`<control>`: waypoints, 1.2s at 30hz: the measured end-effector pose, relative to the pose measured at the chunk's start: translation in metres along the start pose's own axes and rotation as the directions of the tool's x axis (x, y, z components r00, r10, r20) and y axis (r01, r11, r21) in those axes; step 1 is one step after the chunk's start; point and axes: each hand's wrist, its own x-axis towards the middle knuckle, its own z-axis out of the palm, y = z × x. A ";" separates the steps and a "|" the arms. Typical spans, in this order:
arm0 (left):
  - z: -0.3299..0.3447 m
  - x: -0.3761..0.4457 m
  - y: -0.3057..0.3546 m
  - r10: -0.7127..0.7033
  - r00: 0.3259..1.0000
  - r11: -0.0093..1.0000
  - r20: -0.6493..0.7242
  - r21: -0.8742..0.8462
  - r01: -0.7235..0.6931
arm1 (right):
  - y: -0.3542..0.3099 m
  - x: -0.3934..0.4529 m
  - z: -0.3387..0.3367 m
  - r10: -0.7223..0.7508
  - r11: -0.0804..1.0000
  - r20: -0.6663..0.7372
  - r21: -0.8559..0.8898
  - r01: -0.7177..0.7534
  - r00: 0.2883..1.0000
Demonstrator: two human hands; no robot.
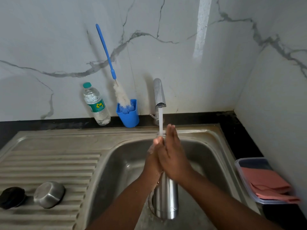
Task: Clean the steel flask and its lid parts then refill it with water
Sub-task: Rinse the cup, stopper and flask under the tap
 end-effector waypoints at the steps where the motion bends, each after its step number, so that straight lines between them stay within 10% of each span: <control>1: -0.004 0.002 0.000 -0.002 1.000 0.999 -0.017 -0.051 0.001 | 0.001 -0.008 0.005 -0.040 0.997 0.025 -0.068 0.041 0.999; 4: -0.013 0.002 0.001 0.005 1.000 0.999 -0.004 -0.045 -0.005 | 0.002 -0.015 0.011 -0.042 0.996 0.077 -0.069 0.048 0.996; 8: -0.007 0.000 0.001 0.063 0.998 0.997 0.003 0.044 -0.063 | -0.007 0.003 -0.010 0.178 0.912 0.078 0.360 -0.195 0.981; 14: -0.010 -0.003 0.001 0.027 0.999 0.998 0.028 -0.057 -0.025 | -0.023 -0.010 0.008 0.011 0.999 0.012 -0.032 -0.010 1.000; 20: -0.011 -0.005 0.005 0.030 0.998 1.000 -0.055 0.007 -0.029 | -0.007 0.010 -0.011 0.229 0.855 0.104 0.453 -0.251 0.968; 28: -0.009 -0.008 0.002 -0.078 0.995 0.997 -0.055 0.012 0.079 | 0.004 0.011 -0.008 0.231 0.772 0.022 0.604 -0.197 0.973; 36: -0.024 -0.035 -0.025 0.125 0.992 0.990 0.001 0.069 -0.125 | 0.007 0.005 0.001 0.146 0.762 0.050 0.631 -0.145 0.988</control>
